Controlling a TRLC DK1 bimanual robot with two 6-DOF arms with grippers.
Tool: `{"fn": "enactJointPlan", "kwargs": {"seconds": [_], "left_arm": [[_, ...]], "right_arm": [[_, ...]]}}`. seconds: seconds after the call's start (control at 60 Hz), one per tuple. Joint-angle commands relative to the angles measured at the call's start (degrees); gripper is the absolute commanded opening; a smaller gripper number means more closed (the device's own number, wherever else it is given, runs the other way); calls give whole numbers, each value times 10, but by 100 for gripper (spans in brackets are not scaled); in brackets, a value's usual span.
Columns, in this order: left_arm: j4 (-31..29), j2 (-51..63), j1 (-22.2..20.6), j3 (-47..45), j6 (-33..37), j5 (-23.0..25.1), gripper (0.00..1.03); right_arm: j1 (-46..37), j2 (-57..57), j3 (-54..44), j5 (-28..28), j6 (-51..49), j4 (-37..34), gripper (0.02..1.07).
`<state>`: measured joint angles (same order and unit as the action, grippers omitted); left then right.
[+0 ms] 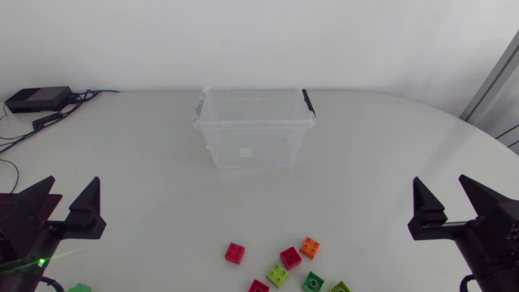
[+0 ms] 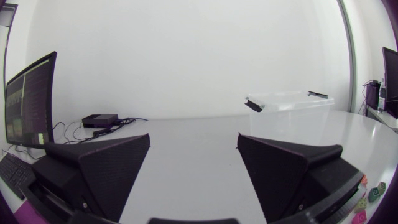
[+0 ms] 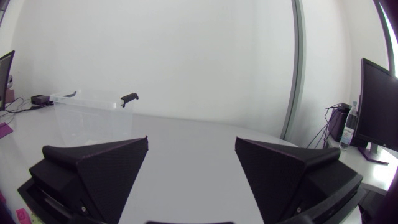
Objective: Pick up the duplo bricks and place them in the container
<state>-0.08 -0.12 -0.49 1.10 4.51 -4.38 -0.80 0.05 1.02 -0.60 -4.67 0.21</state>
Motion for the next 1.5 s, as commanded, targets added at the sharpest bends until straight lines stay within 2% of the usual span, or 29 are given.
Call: {"fn": "enactJointPlan", "kwargs": {"seconds": [0.0,0.35,0.667,0.883,1.017,1.167,1.233,1.283,1.3,1.333,1.383,1.483], "left_arm": [[1,-4,0,-10,-8,4,98],[3,-5,0,-10,-7,4,98],[3,-6,-29,-8,-7,4,98],[-24,15,-35,43,-6,4,98],[-45,128,-62,121,-13,4,98],[-114,315,-82,244,-20,5,98],[-145,363,-95,281,-20,5,98],[-183,409,-106,318,-16,4,98],[-215,442,-108,347,-13,4,98],[-228,455,-110,357,-9,4,98],[-271,504,-132,393,-1,3,98],[-302,543,-139,420,28,3,98]], "right_arm": [[4,-3,-11,2,9,-5,103],[4,-3,-11,2,9,-5,103],[7,-4,-11,9,8,-5,103],[7,-3,0,4,9,0,103],[17,-2,8,4,17,-3,103],[25,28,34,4,24,11,103],[26,64,49,6,24,23,103],[26,108,64,8,23,36,103],[26,123,69,8,23,38,103],[26,149,80,10,23,40,103],[26,195,101,18,24,39,103],[25,266,132,21,38,33,103]]}}
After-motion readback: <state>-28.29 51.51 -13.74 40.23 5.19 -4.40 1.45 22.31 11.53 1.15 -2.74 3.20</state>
